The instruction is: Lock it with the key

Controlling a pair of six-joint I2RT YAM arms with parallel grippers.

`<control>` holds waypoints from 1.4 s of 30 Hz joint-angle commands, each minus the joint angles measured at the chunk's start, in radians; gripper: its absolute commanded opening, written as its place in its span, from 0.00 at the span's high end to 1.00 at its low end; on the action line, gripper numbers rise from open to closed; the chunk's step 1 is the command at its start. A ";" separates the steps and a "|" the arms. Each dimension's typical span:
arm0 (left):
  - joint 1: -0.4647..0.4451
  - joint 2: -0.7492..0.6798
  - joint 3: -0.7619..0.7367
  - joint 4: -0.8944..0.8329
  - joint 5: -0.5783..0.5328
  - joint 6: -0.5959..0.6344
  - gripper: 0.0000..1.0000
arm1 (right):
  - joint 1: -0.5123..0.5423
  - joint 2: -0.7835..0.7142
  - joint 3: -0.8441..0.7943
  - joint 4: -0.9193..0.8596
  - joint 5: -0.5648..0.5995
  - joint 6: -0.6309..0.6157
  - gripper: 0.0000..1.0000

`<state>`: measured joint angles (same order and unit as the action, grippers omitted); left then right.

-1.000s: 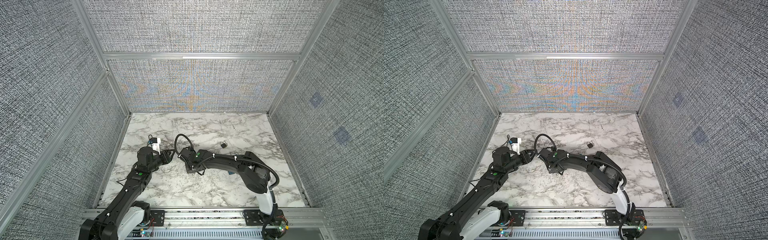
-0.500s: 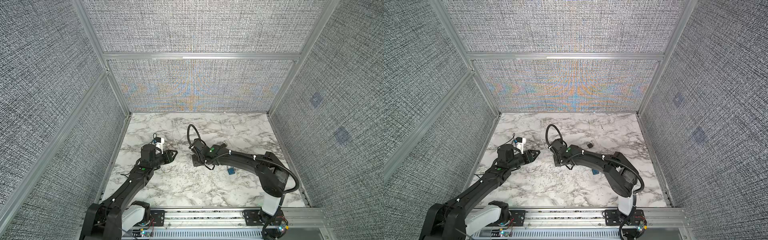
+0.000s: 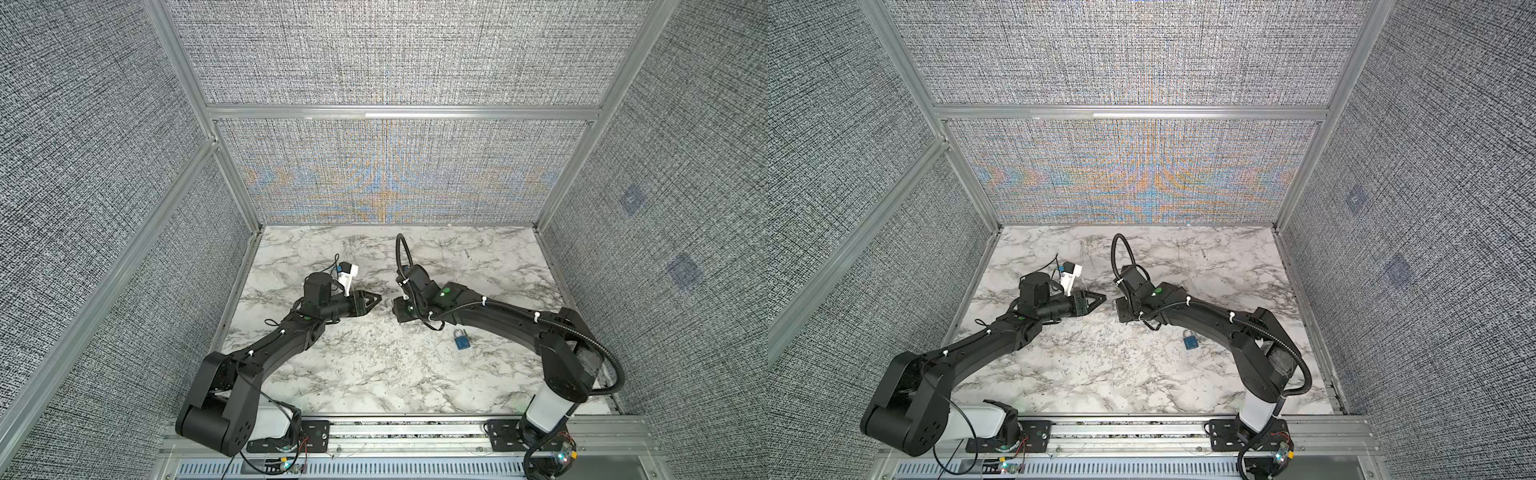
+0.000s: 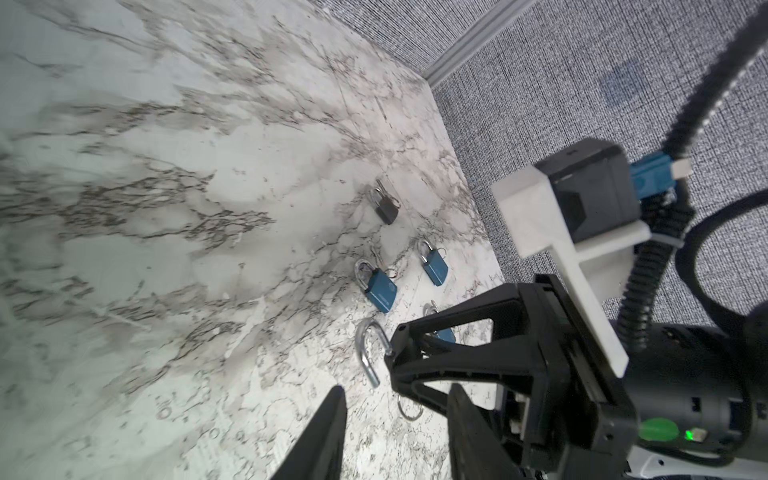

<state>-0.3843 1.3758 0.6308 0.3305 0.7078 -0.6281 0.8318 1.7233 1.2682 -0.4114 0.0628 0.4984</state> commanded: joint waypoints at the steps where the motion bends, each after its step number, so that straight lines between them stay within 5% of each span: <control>1: -0.008 0.038 0.011 0.050 0.017 0.001 0.57 | -0.009 -0.014 -0.005 0.029 -0.035 -0.007 0.74; 18: -0.039 0.130 0.052 0.109 0.036 -0.025 0.64 | -0.016 -0.033 -0.001 0.042 -0.064 -0.004 0.74; 32: -0.045 0.159 0.062 0.127 0.056 -0.036 0.79 | -0.016 -0.044 0.013 0.033 -0.064 -0.010 0.74; 38: -0.046 0.166 0.061 0.128 0.055 -0.039 1.00 | -0.016 -0.049 0.014 0.039 -0.079 -0.009 0.74; 42: -0.045 0.172 0.060 0.128 0.053 -0.042 1.00 | -0.016 -0.063 0.002 0.056 -0.082 -0.006 0.74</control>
<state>-0.4301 1.5433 0.6907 0.4545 0.7620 -0.6758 0.8143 1.6752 1.2720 -0.3885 -0.0086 0.4915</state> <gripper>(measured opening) 0.089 0.295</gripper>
